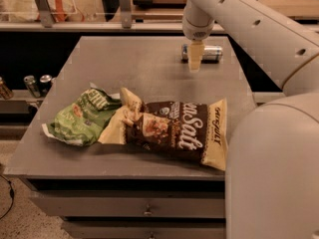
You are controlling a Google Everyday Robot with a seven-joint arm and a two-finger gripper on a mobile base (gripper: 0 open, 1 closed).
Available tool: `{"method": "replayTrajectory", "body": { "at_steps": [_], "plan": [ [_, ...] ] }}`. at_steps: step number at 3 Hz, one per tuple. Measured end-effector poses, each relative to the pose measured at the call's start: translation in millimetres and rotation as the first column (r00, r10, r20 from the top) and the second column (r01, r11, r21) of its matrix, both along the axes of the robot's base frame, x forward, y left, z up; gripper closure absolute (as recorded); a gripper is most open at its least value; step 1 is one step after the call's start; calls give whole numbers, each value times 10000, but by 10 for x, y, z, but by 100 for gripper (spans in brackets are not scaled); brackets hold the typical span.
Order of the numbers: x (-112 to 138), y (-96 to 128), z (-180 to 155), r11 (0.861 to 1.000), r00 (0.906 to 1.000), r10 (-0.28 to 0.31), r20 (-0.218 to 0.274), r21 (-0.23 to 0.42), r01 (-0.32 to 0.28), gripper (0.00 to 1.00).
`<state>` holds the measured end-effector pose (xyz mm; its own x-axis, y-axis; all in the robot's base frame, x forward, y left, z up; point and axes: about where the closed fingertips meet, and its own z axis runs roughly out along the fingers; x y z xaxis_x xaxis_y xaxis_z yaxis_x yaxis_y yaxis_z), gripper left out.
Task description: Place redbull can upright
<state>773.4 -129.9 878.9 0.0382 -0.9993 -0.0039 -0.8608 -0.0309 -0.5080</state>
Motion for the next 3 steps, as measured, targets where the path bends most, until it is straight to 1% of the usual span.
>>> {"method": "replayTrajectory", "body": {
  "at_steps": [1, 2, 3],
  "plan": [
    [14, 8, -47, 10000, 9999, 18, -146, -31, -19, 0],
    [28, -6, -93, 10000, 9996, -35, -268, -53, 34, 17],
    [42, -39, -138, 9999, 9992, -102, -380, -41, 101, 41]
  ]
}}
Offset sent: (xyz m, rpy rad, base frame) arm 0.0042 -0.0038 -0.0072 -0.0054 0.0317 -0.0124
